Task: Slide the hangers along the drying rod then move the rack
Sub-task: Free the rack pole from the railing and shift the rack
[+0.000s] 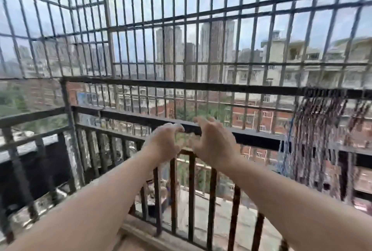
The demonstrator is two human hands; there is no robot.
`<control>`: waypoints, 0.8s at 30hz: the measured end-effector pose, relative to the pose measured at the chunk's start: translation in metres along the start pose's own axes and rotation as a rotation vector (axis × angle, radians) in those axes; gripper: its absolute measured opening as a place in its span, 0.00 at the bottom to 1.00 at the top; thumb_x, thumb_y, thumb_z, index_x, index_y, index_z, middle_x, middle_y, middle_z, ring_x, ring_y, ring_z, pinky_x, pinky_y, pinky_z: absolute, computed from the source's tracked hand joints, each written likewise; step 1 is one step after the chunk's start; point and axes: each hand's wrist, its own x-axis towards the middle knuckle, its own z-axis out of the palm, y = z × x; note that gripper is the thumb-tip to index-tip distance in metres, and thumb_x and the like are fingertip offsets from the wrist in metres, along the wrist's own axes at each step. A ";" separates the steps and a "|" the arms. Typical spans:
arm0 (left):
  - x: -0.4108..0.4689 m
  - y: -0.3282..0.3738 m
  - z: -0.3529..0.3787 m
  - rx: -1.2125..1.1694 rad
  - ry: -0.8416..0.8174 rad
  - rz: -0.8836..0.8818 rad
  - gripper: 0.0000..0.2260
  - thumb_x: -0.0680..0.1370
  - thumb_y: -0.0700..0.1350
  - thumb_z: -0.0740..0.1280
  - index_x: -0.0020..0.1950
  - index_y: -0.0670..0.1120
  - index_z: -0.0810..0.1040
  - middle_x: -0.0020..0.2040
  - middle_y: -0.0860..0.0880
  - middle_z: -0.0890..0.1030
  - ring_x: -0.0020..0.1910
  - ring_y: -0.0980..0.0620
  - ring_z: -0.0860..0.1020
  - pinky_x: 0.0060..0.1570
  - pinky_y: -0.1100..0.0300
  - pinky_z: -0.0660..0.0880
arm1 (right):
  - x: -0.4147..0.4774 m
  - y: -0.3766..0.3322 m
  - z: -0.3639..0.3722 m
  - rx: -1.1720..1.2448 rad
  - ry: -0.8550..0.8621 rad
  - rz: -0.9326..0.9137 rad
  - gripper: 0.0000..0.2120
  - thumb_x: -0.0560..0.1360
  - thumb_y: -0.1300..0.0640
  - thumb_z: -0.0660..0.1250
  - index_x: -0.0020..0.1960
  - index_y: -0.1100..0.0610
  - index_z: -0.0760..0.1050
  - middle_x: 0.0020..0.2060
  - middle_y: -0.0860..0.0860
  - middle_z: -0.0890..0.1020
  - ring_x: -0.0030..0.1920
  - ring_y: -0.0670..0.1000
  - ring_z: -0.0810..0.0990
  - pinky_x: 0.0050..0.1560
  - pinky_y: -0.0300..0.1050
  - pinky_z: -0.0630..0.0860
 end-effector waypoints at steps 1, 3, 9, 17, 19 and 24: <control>0.008 -0.001 -0.003 0.019 0.002 0.046 0.17 0.76 0.46 0.68 0.64 0.44 0.74 0.57 0.47 0.80 0.53 0.51 0.79 0.55 0.56 0.77 | 0.012 0.004 -0.002 -0.028 0.014 0.013 0.19 0.74 0.56 0.68 0.63 0.57 0.73 0.50 0.52 0.80 0.43 0.51 0.79 0.38 0.38 0.74; 0.021 -0.003 -0.008 0.006 -0.001 0.071 0.16 0.76 0.45 0.67 0.63 0.45 0.74 0.56 0.46 0.80 0.51 0.50 0.79 0.53 0.55 0.78 | 0.031 0.013 -0.005 -0.070 0.022 0.031 0.19 0.74 0.57 0.67 0.64 0.56 0.72 0.52 0.53 0.81 0.45 0.52 0.80 0.38 0.39 0.75; 0.061 -0.002 -0.027 0.011 0.086 0.143 0.16 0.76 0.42 0.67 0.63 0.47 0.74 0.54 0.47 0.81 0.48 0.52 0.79 0.43 0.69 0.75 | 0.068 0.033 -0.015 -0.213 0.090 0.013 0.16 0.74 0.56 0.67 0.59 0.60 0.74 0.52 0.54 0.80 0.46 0.53 0.79 0.39 0.44 0.78; 0.122 0.006 -0.035 0.203 0.178 0.114 0.25 0.75 0.46 0.65 0.71 0.49 0.64 0.68 0.47 0.73 0.65 0.47 0.71 0.62 0.47 0.72 | 0.109 0.061 -0.005 -0.448 0.048 0.036 0.25 0.72 0.49 0.63 0.67 0.57 0.66 0.64 0.53 0.73 0.62 0.54 0.71 0.65 0.57 0.64; 0.134 0.000 -0.030 0.246 0.099 0.078 0.29 0.75 0.46 0.63 0.75 0.50 0.58 0.73 0.48 0.66 0.70 0.48 0.65 0.66 0.45 0.67 | 0.115 0.071 0.002 -0.505 0.012 0.089 0.30 0.73 0.46 0.62 0.71 0.57 0.61 0.68 0.53 0.69 0.68 0.54 0.65 0.69 0.59 0.58; 0.160 -0.019 -0.014 0.253 0.053 0.101 0.31 0.76 0.47 0.62 0.76 0.52 0.53 0.77 0.49 0.59 0.75 0.48 0.56 0.70 0.43 0.60 | 0.123 0.084 0.020 -0.672 -0.018 0.069 0.37 0.71 0.49 0.66 0.74 0.58 0.55 0.72 0.54 0.64 0.72 0.55 0.59 0.72 0.61 0.52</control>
